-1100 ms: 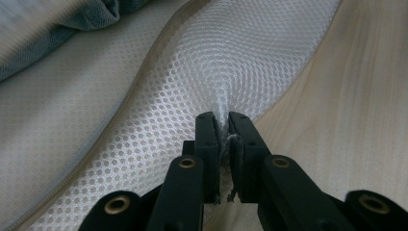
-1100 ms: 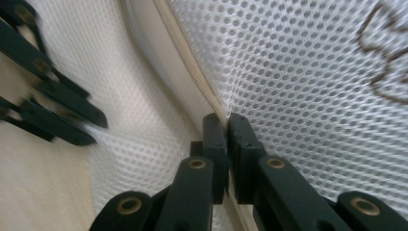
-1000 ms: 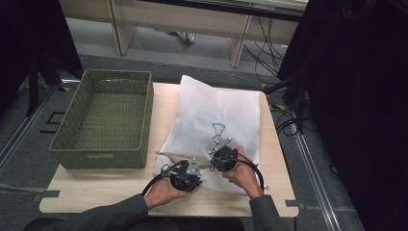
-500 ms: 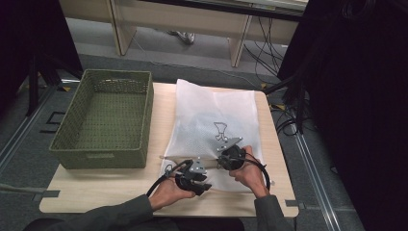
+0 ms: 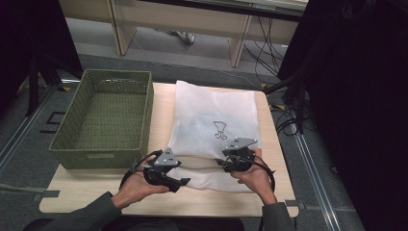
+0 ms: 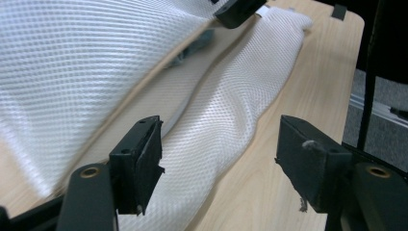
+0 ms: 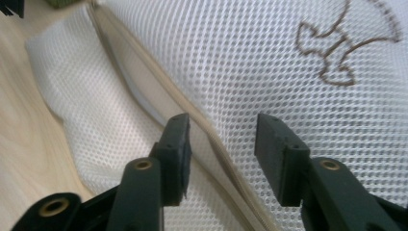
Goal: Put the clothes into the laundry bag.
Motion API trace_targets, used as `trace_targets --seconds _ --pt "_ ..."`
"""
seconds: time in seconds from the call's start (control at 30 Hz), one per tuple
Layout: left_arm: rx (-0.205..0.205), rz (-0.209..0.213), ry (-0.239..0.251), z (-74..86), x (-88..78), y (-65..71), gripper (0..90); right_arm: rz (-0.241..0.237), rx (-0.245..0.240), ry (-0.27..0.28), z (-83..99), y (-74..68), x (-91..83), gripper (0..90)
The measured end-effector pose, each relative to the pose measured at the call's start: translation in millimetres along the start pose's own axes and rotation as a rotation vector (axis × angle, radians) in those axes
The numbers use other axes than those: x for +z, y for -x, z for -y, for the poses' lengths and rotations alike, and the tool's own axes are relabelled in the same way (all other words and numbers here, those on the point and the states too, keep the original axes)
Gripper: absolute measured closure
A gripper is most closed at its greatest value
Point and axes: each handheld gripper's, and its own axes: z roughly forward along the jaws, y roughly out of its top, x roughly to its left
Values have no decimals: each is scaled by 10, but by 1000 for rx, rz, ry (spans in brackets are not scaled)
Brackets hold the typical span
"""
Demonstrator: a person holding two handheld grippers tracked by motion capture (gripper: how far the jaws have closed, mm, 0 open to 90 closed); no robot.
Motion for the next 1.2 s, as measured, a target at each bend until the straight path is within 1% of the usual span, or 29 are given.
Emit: trace_targets --seconds 0.03,0.07,0.1,0.13,0.17,0.2,0.27,0.3,0.33,0.37,0.4,0.43,0.47,0.5,0.53,0.57,0.6,0.67,0.7,0.73,0.77,0.83,0.87,0.9,0.93,0.97,1.03,1.13,1.2 --pt "9 -3 2 10 -41 -25 316 2 16 15 6 -2 -20 541" --pt "-5 -5 10 24 -75 -36 311 -5 29 20 11 1 -38 530" --pt "-5 -9 15 36 -107 -56 306 -11 25 35 14 14 -54 521" --pt "-12 -11 17 51 -140 -71 305 -9 36 53 21 18 -71 510" --pt "-16 -17 23 70 -176 -88 300 -4 65 49 27 7 -106 501" --pt "-16 -14 27 85 -200 -96 293 -5 56 69 31 29 -122 487" --pt "-17 -23 29 130 -266 -134 284 -3 76 95 41 50 -153 467" --pt "-14 -21 32 152 -293 -153 276 -6 97 95 49 53 -175 460" --pt "-14 -21 32 152 -293 -153 273 -6 92 111 58 69 -185 451" --pt "-29 -33 41 199 -345 -183 270 -9 117 109 66 69 -206 445" --pt "-11 -39 40 216 -375 -207 266 -9 118 124 77 78 -219 443" --pt "-40 -46 41 242 -396 -208 261 -12 127 126 86 73 -231 438" --pt "-49 -42 52 264 -409 -225 259 -11 132 133 95 69 -242 434" --pt "-55 -52 48 278 -427 -233 256 -8 133 134 103 63 -256 429" --pt "-46 -47 47 289 -445 -257 254 3 132 138 108 61 -268 423" --pt "-66 -52 54 305 -458 -264 250 -5 147 142 113 56 -279 419" --pt "-63 -48 57 314 -477 -277 248 -6 137 146 119 64 -290 419" --pt "-77 -56 58 333 -515 -289 245 -3 147 159 130 53 -316 412" --pt "-74 -48 64 343 -541 -297 243 -6 151 166 134 50 -320 412" --pt "-81 -52 61 348 -560 -302 243 8 145 168 139 46 -343 408" --pt "-79 -59 74 362 -572 -305 240 2 171 171 144 23 -352 402" --pt "-78 -64 78 375 -599 -320 230 11 152 180 153 28 -369 393" --pt "-88 -50 76 386 -616 -328 223 3 164 179 160 15 -376 391" --pt "-87 -66 80 396 -626 -326 210 4 163 187 172 7 -382 388" --pt "-94 -59 79 406 -636 -329 196 -2 168 187 180 -1 -389 385" --pt "-91 -55 94 419 -640 -329 178 -9 155 189 191 1 -386 382" --pt "-82 -59 95 441 -672 -325 157 2 168 187 220 -33 -397 373" --pt "-65 -57 94 457 -706 -312 153 -5 158 187 266 -49 -400 367" --pt "-75 -63 90 476 -710 -288 153 -1 168 193 275 -61 -404 364"
